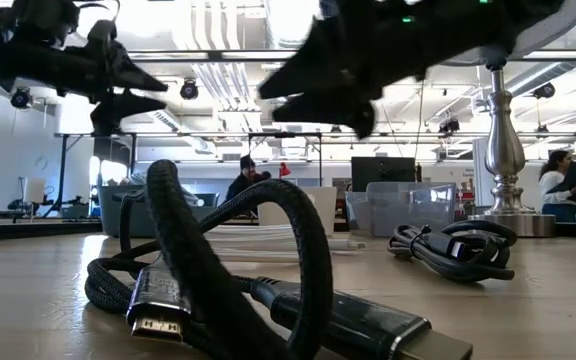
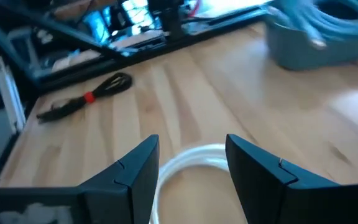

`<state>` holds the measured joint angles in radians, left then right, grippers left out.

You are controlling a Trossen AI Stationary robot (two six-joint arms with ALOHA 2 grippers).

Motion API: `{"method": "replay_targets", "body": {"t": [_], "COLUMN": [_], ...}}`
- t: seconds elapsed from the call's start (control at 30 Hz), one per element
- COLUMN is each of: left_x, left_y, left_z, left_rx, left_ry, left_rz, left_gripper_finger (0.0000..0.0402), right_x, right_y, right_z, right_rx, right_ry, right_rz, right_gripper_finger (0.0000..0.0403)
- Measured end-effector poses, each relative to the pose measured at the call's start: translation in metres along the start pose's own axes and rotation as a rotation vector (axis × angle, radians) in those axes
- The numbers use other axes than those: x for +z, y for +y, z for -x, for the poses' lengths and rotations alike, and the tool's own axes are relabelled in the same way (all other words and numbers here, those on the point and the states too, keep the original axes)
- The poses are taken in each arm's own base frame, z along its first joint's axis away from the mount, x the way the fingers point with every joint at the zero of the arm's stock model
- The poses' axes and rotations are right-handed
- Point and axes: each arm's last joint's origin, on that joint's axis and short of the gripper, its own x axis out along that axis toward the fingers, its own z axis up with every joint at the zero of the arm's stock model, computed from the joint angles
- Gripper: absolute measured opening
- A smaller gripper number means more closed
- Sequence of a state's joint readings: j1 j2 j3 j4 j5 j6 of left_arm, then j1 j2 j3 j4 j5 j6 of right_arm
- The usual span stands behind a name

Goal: Pick & Place USB Port
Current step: Put the top white HDMI cable into the white bin

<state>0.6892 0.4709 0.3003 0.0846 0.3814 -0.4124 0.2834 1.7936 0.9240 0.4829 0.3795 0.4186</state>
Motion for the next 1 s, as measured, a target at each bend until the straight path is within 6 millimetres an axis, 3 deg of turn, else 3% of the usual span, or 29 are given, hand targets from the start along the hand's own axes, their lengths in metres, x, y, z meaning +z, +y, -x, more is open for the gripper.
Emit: {"method": "replay_targets", "body": {"t": [0.23, 0.4, 0.57, 1.0], "left_x": [-0.022, -0.033, -0.037, -0.043], "left_y": [-0.014, -0.028, -0.040, -0.044], "left_z": [-0.013, -0.020, -0.027, -0.043], "left_rx": [-0.204, -0.276, -0.251, -0.208], "left_ry": [-0.032, -0.040, -0.043, 0.034], "left_rz": [-0.042, -0.075, -0.104, -0.117], "left_gripper_finger": [0.0174, 0.0174, 0.0174, 0.0174], "right_x": [0.005, 0.007, -0.004, -0.025], "right_y": [0.020, 0.016, 0.020, 0.016], "right_z": [-0.036, -0.045, -0.050, -0.070], "right_rx": [0.058, -0.072, 0.035, 0.032], "right_ry": [0.258, 0.562, 0.790, 0.835], "right_rz": [0.209, 0.212, 0.240, 0.315], "right_gripper_finger": [0.0183, 0.0183, 0.0183, 0.0179]}}
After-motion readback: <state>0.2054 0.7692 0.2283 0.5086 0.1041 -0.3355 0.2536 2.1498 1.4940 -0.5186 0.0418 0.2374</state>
